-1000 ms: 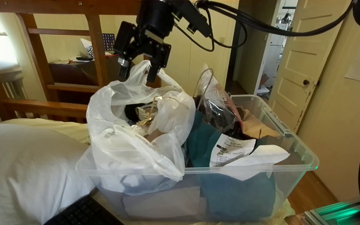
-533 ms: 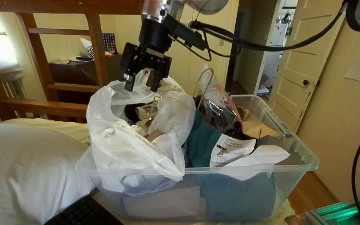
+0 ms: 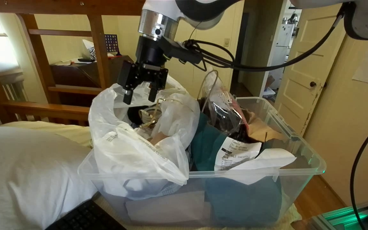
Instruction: Take an item out of the plastic bag and put it on the bed
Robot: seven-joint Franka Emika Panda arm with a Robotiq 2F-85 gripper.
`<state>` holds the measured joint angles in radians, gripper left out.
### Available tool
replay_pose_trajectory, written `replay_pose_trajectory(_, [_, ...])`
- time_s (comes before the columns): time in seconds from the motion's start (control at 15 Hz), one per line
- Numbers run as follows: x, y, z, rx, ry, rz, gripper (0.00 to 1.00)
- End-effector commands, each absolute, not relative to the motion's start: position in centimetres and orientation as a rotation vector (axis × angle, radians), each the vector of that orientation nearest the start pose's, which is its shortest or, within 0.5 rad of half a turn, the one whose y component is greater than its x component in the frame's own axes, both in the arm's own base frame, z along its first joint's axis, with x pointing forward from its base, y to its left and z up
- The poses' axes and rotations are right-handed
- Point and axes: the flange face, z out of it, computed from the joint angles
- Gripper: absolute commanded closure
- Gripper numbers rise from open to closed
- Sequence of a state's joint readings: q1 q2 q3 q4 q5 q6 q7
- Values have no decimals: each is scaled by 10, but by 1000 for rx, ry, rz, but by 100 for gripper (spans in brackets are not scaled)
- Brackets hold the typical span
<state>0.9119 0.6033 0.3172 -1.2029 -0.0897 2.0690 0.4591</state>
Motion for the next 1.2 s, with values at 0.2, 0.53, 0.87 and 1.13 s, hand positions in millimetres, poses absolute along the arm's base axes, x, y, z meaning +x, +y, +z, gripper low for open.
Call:
replay_pose_trajectory(0.2, [325, 708, 459, -2575, -1141, -198, 0])
replay_pose_trajectory(0.53, [333, 714, 440, -2535, -1192, -175, 0])
replay_pose_trajectory(0.87, [341, 716, 421, -2527, -1207, -136, 0])
replay_pose_trajectory(1.13, [350, 716, 409, -2541, -1231, -136, 0])
